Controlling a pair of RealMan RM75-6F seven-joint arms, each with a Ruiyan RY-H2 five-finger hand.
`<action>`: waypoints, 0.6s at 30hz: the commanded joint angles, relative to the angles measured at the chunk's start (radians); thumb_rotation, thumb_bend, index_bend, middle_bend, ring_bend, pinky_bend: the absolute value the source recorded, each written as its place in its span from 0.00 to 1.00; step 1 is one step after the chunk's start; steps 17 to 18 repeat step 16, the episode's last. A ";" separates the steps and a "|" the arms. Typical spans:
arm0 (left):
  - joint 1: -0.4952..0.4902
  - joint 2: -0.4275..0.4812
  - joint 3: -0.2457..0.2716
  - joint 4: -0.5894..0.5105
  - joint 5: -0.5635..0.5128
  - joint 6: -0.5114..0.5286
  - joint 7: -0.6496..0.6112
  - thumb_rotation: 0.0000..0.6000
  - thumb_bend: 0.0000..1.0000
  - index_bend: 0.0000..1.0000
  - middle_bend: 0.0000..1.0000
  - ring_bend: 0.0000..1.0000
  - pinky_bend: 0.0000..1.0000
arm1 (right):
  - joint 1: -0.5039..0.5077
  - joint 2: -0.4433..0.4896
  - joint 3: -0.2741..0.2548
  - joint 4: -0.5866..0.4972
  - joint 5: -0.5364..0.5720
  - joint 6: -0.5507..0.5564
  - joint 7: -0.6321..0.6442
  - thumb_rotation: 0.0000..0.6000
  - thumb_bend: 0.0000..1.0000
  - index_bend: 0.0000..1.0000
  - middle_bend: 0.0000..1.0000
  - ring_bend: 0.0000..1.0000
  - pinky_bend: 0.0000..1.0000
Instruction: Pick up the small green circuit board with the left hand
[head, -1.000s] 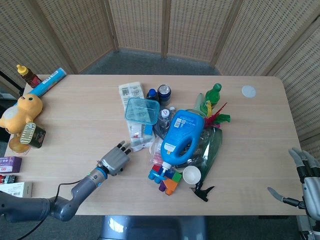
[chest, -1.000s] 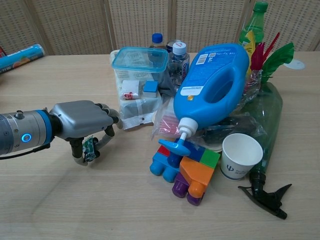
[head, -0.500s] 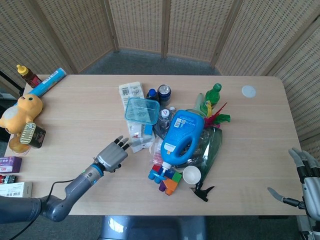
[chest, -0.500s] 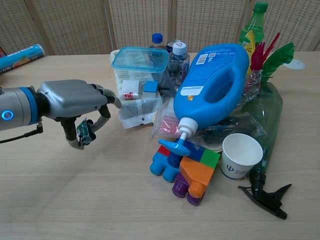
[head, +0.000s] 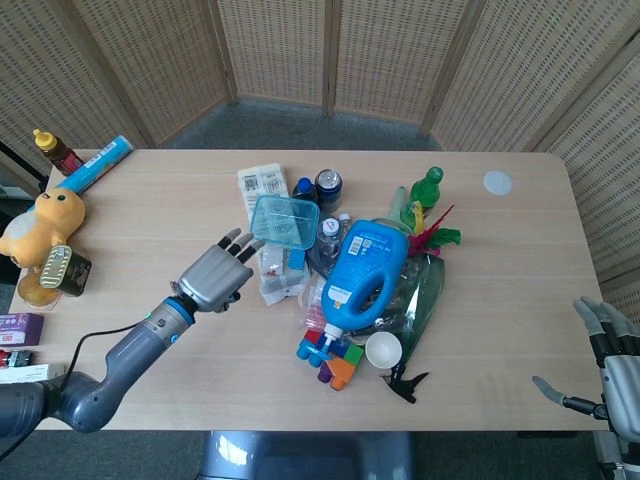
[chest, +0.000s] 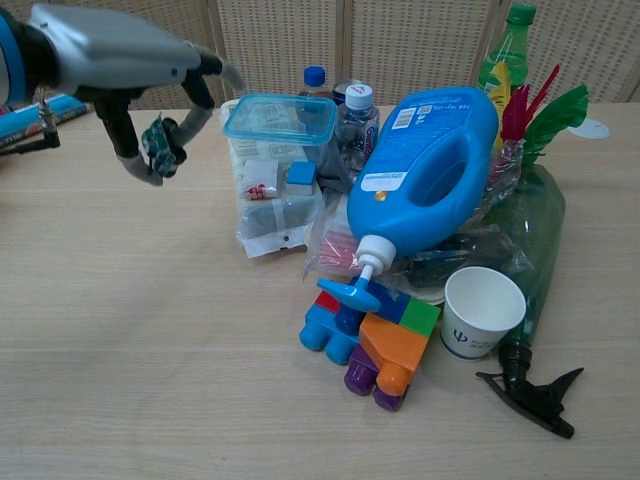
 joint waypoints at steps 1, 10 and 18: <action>-0.034 0.061 -0.040 -0.044 -0.031 0.008 0.016 1.00 0.02 0.61 0.00 0.00 0.00 | 0.000 -0.001 -0.001 -0.001 -0.003 0.001 -0.003 0.67 0.00 0.00 0.00 0.00 0.00; -0.086 0.160 -0.083 -0.112 -0.083 0.017 0.036 1.00 0.02 0.60 0.00 0.00 0.00 | -0.001 -0.002 -0.004 -0.004 -0.009 0.001 -0.007 0.67 0.00 0.00 0.00 0.00 0.00; -0.100 0.170 -0.086 -0.123 -0.096 0.028 0.033 1.00 0.02 0.58 0.00 0.00 0.00 | -0.001 -0.002 -0.005 -0.002 -0.010 0.001 -0.006 0.67 0.00 0.00 0.00 0.00 0.00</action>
